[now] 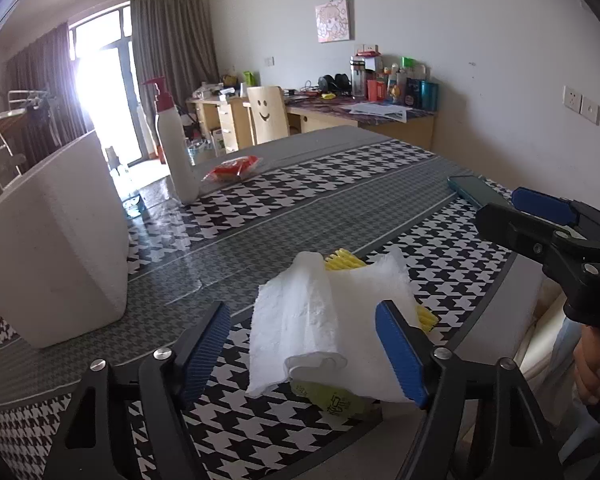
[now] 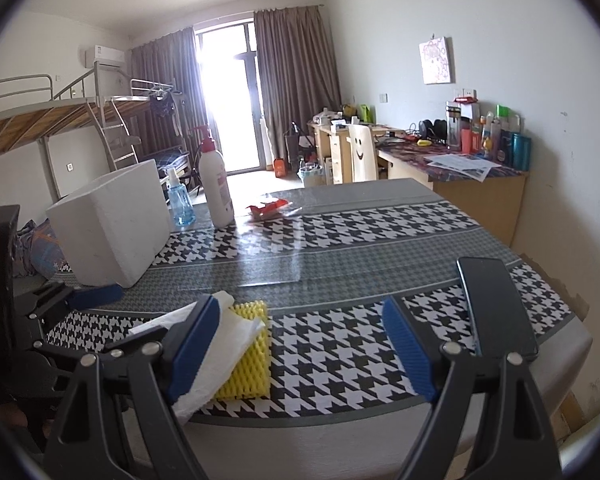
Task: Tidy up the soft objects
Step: 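Approach the white tissue with the left tool and close on it, then lift the white tissue with the left tool while the right tool approaches the white foam strip, then grasp the white foam strip with the right tool and lift it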
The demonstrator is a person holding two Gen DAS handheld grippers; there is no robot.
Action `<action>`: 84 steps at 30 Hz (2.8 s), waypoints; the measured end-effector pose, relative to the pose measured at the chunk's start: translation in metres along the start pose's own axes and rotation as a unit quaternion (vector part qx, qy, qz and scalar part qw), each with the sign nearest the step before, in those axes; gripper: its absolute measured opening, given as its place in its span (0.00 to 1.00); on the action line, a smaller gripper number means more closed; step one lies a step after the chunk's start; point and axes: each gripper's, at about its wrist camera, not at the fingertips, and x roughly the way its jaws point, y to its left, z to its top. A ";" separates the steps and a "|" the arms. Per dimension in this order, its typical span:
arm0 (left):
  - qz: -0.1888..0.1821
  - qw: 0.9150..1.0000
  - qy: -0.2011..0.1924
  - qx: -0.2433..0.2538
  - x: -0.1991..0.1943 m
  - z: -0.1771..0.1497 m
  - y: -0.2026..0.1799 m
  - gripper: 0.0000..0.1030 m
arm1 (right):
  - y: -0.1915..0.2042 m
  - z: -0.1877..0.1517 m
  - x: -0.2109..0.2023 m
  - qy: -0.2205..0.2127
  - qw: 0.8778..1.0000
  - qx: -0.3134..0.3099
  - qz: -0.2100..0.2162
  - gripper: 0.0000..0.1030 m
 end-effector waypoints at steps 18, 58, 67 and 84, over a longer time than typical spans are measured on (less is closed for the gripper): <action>-0.019 0.999 0.032 -0.003 0.010 -0.004 0.000 0.16 | -0.003 -0.005 0.010 0.019 1.000 0.013 0.006 0.84; 0.040 0.995 -0.035 -0.082 -0.038 -0.006 0.055 0.05 | 0.037 -0.019 0.035 0.087 0.995 -0.013 0.039 0.84; 0.033 0.996 -0.028 -0.077 -0.034 -0.011 0.051 0.05 | 0.043 -0.026 0.054 0.142 0.988 0.009 0.053 0.57; 0.024 0.996 -0.034 -0.081 -0.039 -0.018 0.058 0.05 | 0.064 -0.026 0.066 0.175 0.983 0.005 0.053 0.32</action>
